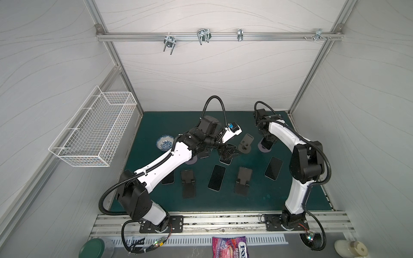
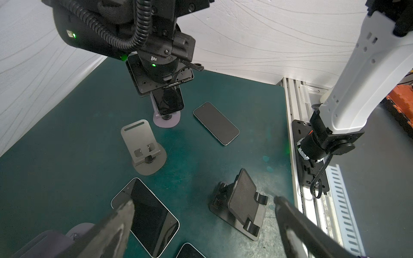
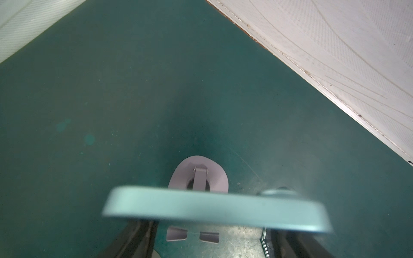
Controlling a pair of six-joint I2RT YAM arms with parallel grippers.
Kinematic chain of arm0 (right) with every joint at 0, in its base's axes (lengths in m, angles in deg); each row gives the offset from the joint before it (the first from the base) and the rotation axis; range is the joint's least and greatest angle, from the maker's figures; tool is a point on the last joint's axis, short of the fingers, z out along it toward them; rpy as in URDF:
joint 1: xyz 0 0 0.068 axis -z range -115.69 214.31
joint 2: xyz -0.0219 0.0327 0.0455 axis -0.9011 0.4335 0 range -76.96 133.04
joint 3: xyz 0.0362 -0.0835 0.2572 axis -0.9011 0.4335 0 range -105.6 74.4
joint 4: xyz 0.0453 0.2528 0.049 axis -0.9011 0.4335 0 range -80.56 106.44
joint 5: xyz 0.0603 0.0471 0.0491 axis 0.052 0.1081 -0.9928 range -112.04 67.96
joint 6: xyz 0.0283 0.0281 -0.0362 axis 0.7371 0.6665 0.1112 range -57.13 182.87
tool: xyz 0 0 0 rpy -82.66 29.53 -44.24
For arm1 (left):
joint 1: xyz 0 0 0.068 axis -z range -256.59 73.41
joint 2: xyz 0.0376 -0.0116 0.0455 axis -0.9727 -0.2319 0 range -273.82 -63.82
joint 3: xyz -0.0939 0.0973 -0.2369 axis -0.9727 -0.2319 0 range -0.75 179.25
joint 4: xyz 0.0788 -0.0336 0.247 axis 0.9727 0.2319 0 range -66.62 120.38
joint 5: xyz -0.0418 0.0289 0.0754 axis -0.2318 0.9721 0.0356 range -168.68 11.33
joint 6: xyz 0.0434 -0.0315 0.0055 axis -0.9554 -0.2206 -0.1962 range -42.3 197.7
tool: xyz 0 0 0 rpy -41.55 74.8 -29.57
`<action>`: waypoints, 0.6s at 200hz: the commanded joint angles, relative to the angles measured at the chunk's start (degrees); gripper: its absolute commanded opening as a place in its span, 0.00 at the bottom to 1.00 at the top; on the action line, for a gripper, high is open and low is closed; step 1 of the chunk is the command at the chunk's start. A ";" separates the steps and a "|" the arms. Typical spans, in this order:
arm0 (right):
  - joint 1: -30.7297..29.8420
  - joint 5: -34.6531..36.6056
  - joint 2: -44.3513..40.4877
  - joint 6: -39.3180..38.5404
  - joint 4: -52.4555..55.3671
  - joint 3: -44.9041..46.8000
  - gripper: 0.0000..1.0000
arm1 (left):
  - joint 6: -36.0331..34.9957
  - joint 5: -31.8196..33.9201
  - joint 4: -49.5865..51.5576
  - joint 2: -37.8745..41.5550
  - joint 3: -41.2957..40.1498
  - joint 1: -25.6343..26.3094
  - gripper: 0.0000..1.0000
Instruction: Remove the phone from the phone stand
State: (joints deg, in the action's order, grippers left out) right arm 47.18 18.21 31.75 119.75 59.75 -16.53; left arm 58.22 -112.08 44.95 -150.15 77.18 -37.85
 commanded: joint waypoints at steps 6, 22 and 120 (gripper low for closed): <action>-0.28 0.18 -3.57 -1.01 -2.72 0.98 0.64 | -0.99 -1.04 -0.11 1.51 0.62 -0.26 0.99; -0.26 0.11 -3.83 -1.72 -3.14 0.70 0.64 | -0.52 -1.31 -0.58 1.39 0.78 -0.26 0.99; 0.07 -0.79 -6.22 -5.82 -5.51 0.14 0.64 | 1.86 -2.18 -2.54 -0.07 2.13 -0.19 0.99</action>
State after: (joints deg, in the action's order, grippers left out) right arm 47.18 16.46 28.89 115.31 55.94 -15.53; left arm 60.42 -113.18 44.31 -150.04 77.18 -37.85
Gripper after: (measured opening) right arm 0.743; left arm 0.987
